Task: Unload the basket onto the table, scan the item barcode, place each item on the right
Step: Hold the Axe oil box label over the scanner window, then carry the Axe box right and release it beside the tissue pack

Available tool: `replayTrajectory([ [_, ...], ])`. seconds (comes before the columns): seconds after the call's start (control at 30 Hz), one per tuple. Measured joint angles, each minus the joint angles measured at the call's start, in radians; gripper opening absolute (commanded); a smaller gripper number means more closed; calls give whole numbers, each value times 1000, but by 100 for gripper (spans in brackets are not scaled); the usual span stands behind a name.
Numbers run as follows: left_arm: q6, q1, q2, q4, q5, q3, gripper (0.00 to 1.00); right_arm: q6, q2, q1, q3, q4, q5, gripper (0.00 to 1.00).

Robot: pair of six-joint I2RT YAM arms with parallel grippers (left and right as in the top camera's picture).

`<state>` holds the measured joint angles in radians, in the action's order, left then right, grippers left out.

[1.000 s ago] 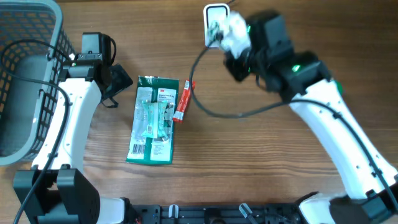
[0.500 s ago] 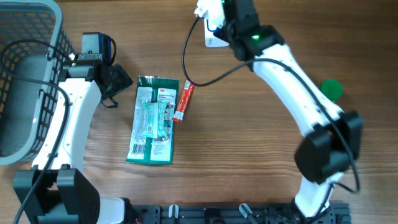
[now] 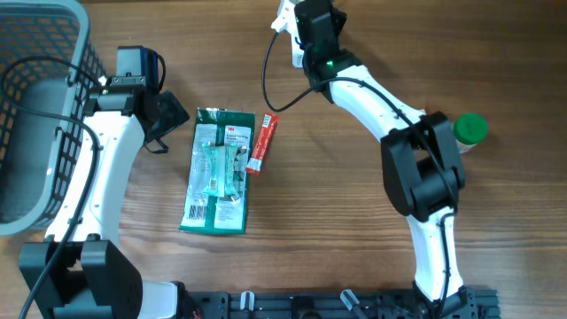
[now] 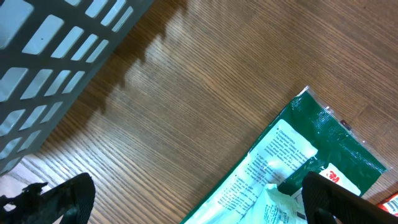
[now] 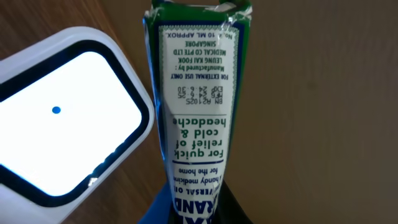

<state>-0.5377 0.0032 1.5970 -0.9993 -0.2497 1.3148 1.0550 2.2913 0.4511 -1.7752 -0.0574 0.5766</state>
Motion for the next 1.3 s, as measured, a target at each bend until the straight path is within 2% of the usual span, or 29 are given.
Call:
replayTrajectory([
  [0.57, 0, 0, 0, 0, 0, 0, 100, 17, 105, -3, 0, -63, 63, 4],
  [0.93, 0, 0, 0, 0, 0, 0, 100, 13, 78, -6, 2, -63, 72, 4],
  [1.03, 0, 0, 0, 0, 0, 0, 100, -35, -25, -15, 6, 23, 66, 4],
  [1.13, 0, 0, 0, -1, 0, 0, 100, -135, -172, -31, 5, 198, 46, 4],
  [1.3, 0, 0, 0, 0, -1, 0, 100, -440, -443, -96, -12, 671, -105, 4],
])
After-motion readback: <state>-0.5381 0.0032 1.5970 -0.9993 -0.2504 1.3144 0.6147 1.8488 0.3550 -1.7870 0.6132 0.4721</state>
